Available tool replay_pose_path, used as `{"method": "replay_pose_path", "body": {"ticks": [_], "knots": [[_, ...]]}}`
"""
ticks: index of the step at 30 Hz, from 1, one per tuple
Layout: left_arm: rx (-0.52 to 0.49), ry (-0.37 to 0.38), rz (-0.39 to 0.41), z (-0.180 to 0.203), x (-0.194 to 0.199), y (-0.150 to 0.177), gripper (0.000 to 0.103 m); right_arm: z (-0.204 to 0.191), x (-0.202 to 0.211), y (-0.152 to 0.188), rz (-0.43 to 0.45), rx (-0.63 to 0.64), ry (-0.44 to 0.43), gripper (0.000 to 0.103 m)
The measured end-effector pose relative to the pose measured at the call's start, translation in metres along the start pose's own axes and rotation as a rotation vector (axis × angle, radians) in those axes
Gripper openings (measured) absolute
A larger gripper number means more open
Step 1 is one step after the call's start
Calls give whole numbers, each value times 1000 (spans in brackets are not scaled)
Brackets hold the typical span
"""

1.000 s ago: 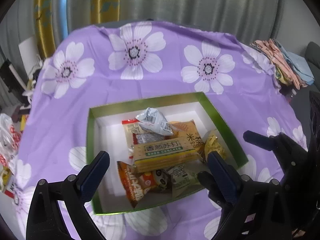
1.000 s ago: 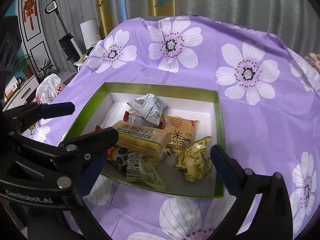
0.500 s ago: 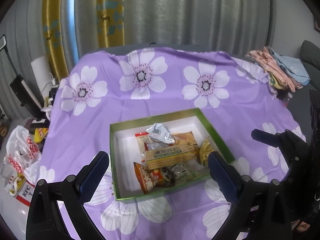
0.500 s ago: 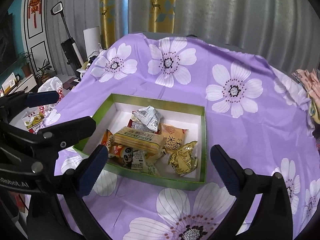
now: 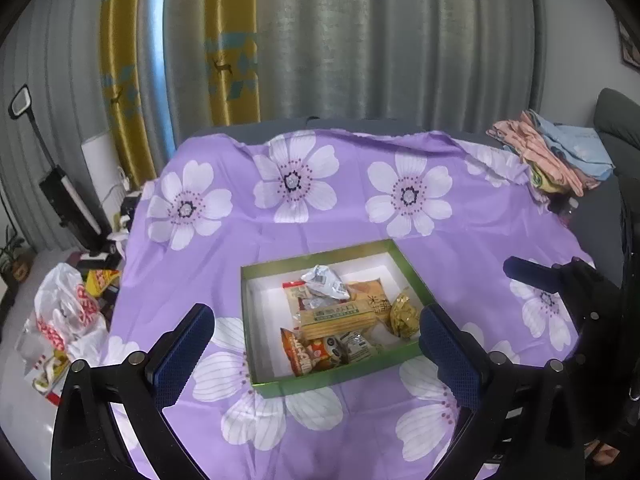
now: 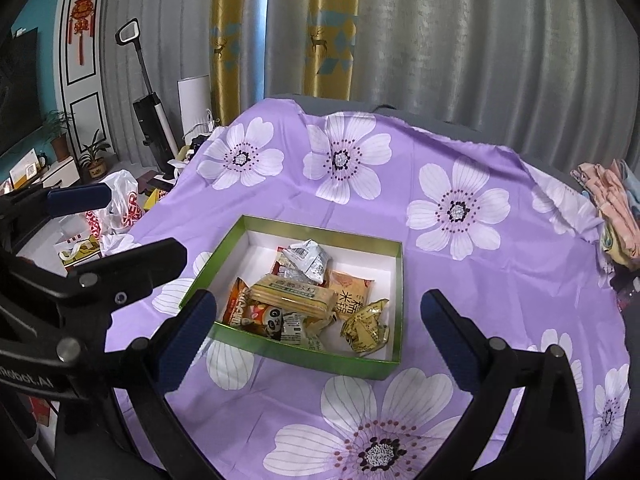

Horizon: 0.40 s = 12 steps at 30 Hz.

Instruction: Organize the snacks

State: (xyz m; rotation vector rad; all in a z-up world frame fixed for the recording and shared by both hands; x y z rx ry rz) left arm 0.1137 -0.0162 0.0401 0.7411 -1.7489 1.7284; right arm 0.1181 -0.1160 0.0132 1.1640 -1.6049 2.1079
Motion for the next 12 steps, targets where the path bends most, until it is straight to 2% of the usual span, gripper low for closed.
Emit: {"method": "replay_pose_path", "body": {"ticks": [12], "knots": [[46, -16, 25, -9, 20, -2, 102, -9, 24, -4, 25, 11, 0, 103]]}}
Point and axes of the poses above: each gripper's, at about its wrist camera, not at the fingertips, and x roughly against the way its jaws point, z to its right, y to its underside, the point moved 8 cm from there along -x, roughly the way its jaws point, and after that the axes turned 8 degrees about -z, right-handed, at the moved point
